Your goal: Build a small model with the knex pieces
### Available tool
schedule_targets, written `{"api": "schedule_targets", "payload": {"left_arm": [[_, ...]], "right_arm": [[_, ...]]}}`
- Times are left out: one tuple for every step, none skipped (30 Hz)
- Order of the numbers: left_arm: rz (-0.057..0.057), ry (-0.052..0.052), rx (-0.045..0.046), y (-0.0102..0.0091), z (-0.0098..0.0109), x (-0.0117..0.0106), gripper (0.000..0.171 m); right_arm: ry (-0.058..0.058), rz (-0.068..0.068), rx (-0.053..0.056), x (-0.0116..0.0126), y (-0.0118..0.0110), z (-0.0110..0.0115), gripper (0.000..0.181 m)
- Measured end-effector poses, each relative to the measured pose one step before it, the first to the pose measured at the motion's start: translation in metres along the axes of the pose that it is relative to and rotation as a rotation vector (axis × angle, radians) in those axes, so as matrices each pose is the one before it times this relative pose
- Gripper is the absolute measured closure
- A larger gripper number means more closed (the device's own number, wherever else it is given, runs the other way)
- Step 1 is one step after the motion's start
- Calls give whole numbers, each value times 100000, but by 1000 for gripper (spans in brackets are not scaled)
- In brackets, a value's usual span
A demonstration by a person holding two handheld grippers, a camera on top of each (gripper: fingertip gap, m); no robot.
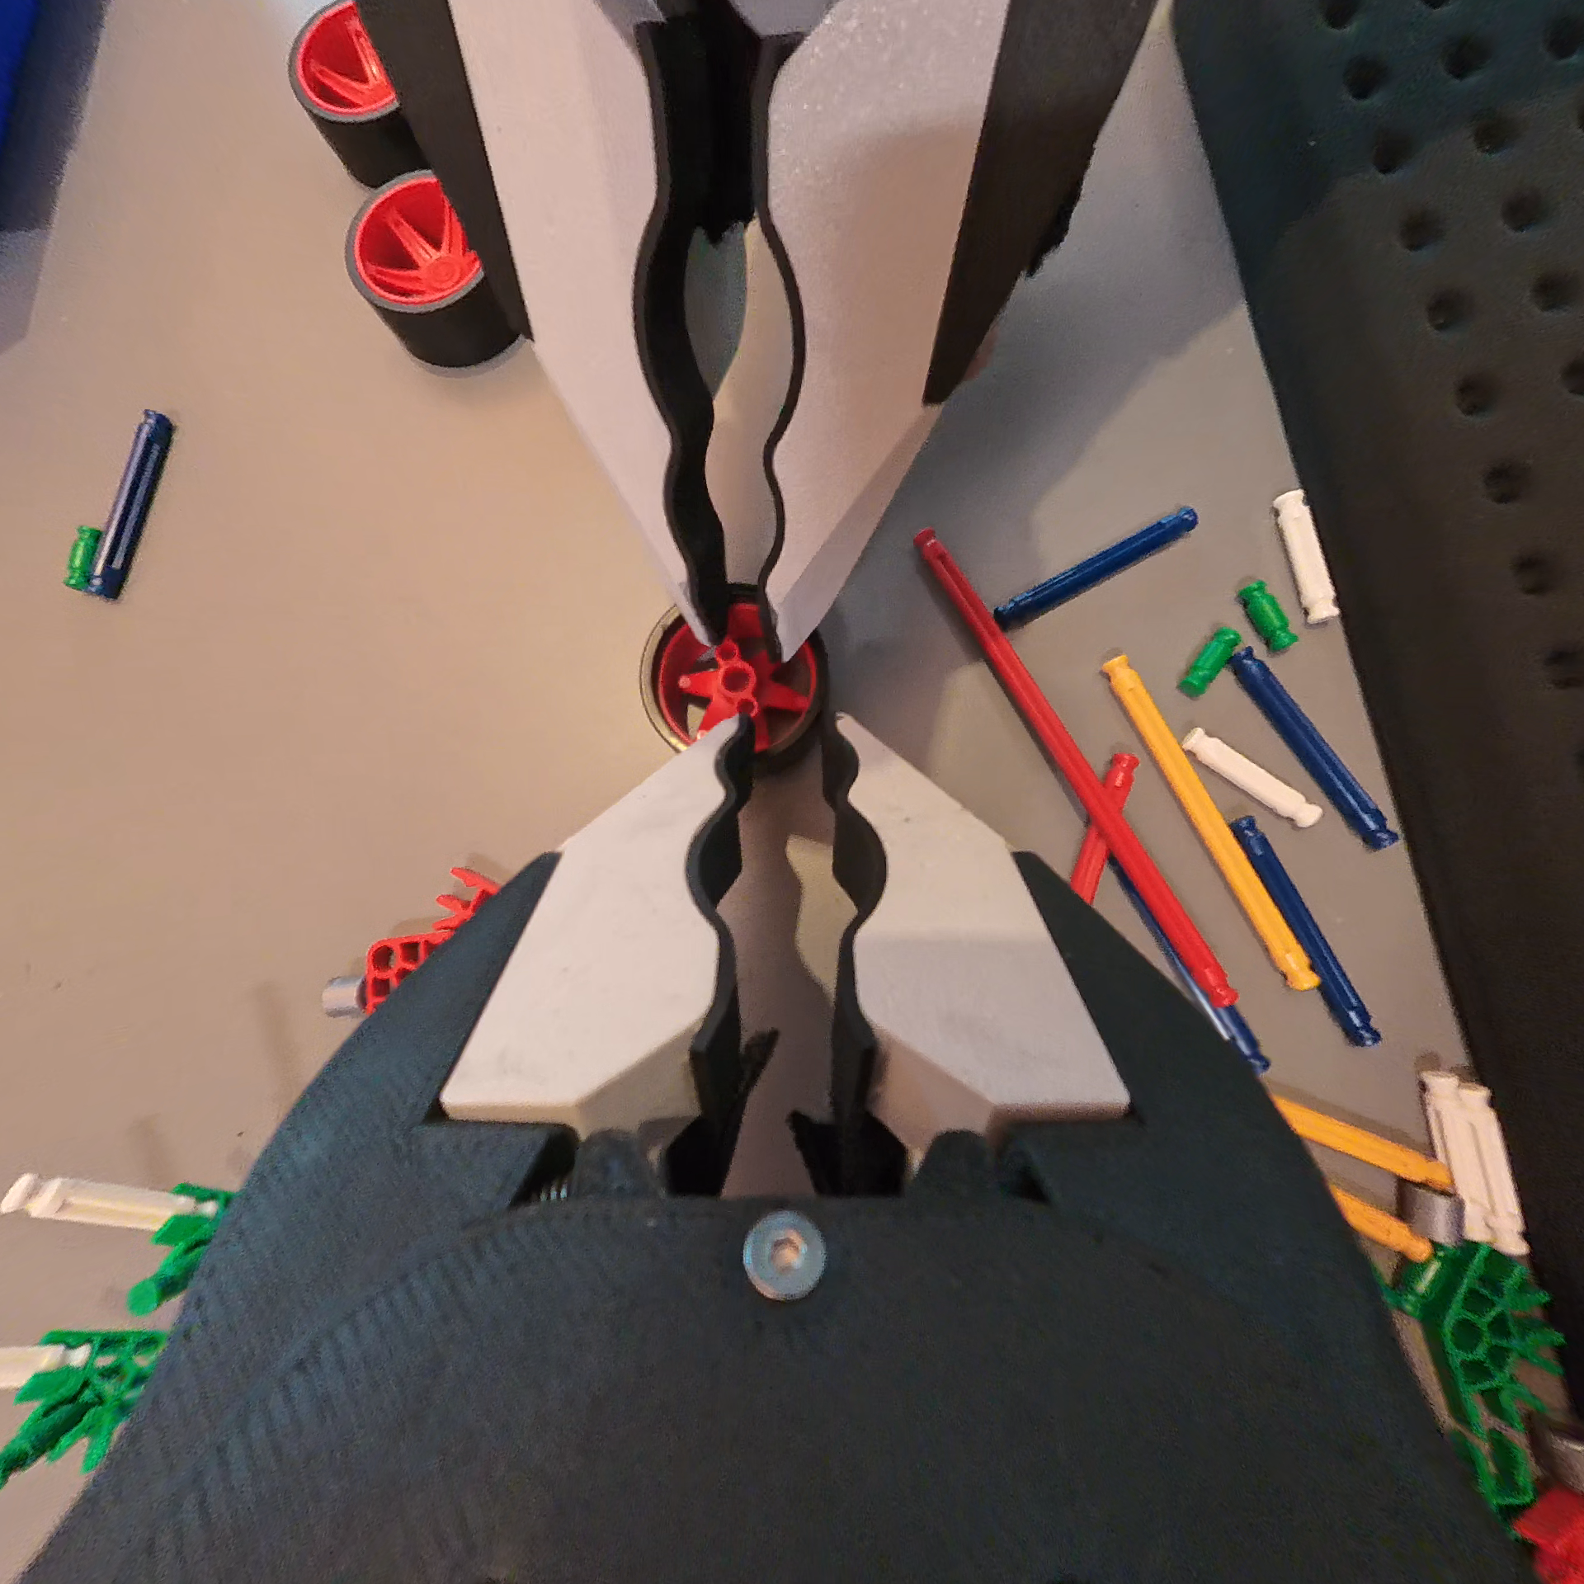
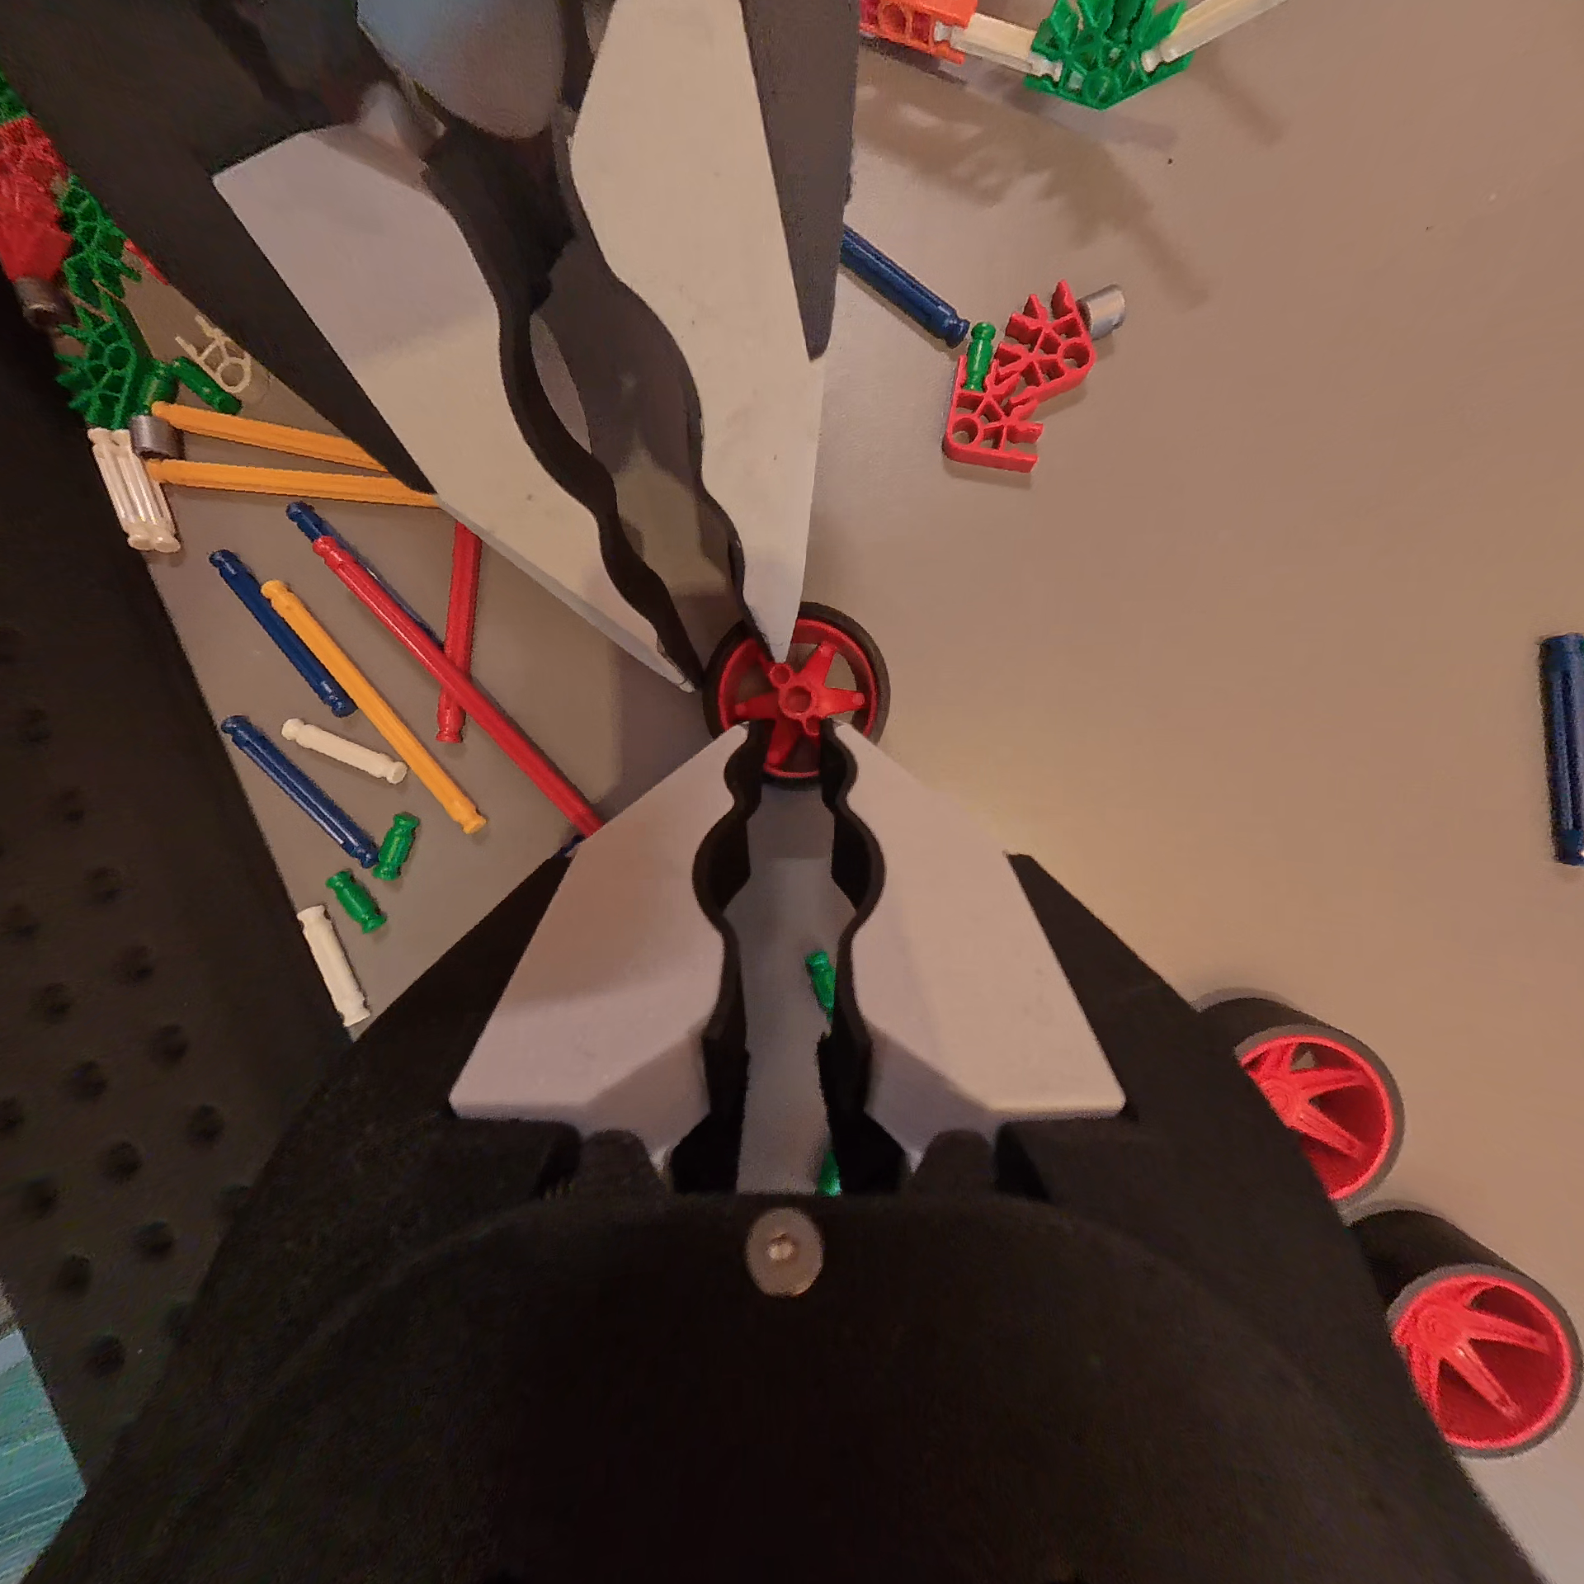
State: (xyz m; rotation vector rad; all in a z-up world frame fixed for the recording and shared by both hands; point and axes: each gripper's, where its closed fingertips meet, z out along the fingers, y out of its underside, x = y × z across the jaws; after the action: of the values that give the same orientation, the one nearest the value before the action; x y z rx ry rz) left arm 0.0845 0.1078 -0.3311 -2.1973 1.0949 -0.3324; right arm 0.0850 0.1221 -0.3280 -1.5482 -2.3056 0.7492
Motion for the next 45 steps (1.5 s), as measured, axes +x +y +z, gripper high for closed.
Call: {"api": "schedule_targets", "payload": {"left_arm": [[-586,236,-265,-75,-12,38,159],[488,-556,477,-114,-101,-70,158],[-605,-367,1073,-162,-172,-118,154],[-1832,200,1327,-200,-210,-116,148],[-1345,-1502,2257,-377,-278,-340,141],[30,-1152,2225,-388,-242,-249,140],[100,-708,80,-67,-18,-182,139],[-152,-12,-1340,195,162,-104,138],[301,-98,-587,159,195,-71,140],[-184,327,-288,137,185,-10,140],[-508,200,-331,120,148,-15,140],[-433,-42,434,0,59,-20,141],[-451,306,328,5,32,36,142],[-4,-65,96,4,4,-8,142],[160,-96,-136,13,-5,-18,142],[366,-311,-82,-2,16,-6,142],[1403,-290,-303,8,22,71,143],[569,3207,-546,70,73,556,153],[-1164,3025,-53,50,110,513,162],[-61,-458,346,27,-8,20,162],[502,-1966,-27,54,-111,-207,161],[198,-1248,-1102,148,-77,-132,160],[166,-437,-494,93,-5,-43,157],[-50,-30,1105,-121,-23,-3,153],[-252,-40,580,-85,20,-38,151],[447,-47,-260,-32,46,-24,150],[1177,-1110,1042,-248,-62,-131,149],[-70,-549,948,-247,-110,-147,149],[-888,201,224,-130,-64,-105,149],[12,-1069,415,-117,-72,-262,146],[919,-887,826,-149,-95,-192,146],[-49,-128,-464,53,23,-143,146],[-301,269,-1417,198,133,-101,146],[45,320,-904,161,135,-30,146],[-243,276,-349,84,117,-17,145],[-543,115,23,7,68,-1,145],[-220,-13,452,-51,34,8,145],[-581,-136,-96,38,44,-25,144],[-1071,230,466,-10,30,6,144],[-1465,474,1920,-214,-94,21,145],[-1851,700,2981,-448,-214,10,147],[-2225,654,1272,-263,-149,-89,148],[-939,264,-1005,134,-18,-131,149],[439,-330,654,-32,-93,-116,150],[-698,795,2984,-417,-247,60,153]], "right_arm": [[76,523,845,9,-119,-196,163],[285,606,1548,51,-219,-344,153],[234,387,1824,76,-232,-385,150],[-247,210,1898,22,-210,-337,147],[-814,90,1526,-68,-145,-190,145],[-192,-114,95,-4,43,0,143],[378,-596,-1249,67,236,183,143],[-163,-706,-1175,-23,220,257,143],[116,-486,-561,18,98,223,143],[487,-272,-577,88,87,178,144],[-137,188,-627,35,99,153,145],[-167,397,-256,44,68,112,145],[-166,444,-78,29,23,65,145],[-426,332,-234,-36,39,36,144],[16,-415,-768,-23,113,57,144],[662,-1266,-2080,5,316,153,145],[893,-1286,-2712,30,432,273,146],[984,-1107,-1825,17,276,208,147],[914,-409,-519,12,48,6,146],[687,353,653,29,-142,-156,146],[781,70,2117,75,-362,-388,146],[181,168,2543,56,-474,-499,148],[-368,432,1866,16,-404,-380,147],[170,-353,807,94,-242,-148,146],[-59,-1007,-226,21,-37,70,146],[-629,-380,-1083,-50,126,222,146],[-120,-38,-1214,23,187,241,145],[351,-46,-168,92,48,91,148],[71,503,135,83,-3,-15,150],[-166,608,-72,51,10,-19,150],[-157,252,94,5,-15,7,150],[29,-160,25,-25,-3,15,150],[75,-67,-207,-18,-5,21,150],[3,-34,-331,-14,-5,11,150],[-61,3,-386,20,13,-13,150],[-85,90,-323,7,18,-5,150],[-53,149,-83,13,-5,4,150],[-126,338,-3,-1,6,-5,150],[-1223,338,-700,-167,119,42,163],[-1380,477,-3046,-185,560,318,169],[-170,54,-1634,-91,465,445,174],[-953,547,921,-240,27,185,173],[-1198,502,461,-273,-68,-67,175],[-167,42,320,-83,-125,-228,174],[-206,722,1365,48,-278,-357,170]]}}
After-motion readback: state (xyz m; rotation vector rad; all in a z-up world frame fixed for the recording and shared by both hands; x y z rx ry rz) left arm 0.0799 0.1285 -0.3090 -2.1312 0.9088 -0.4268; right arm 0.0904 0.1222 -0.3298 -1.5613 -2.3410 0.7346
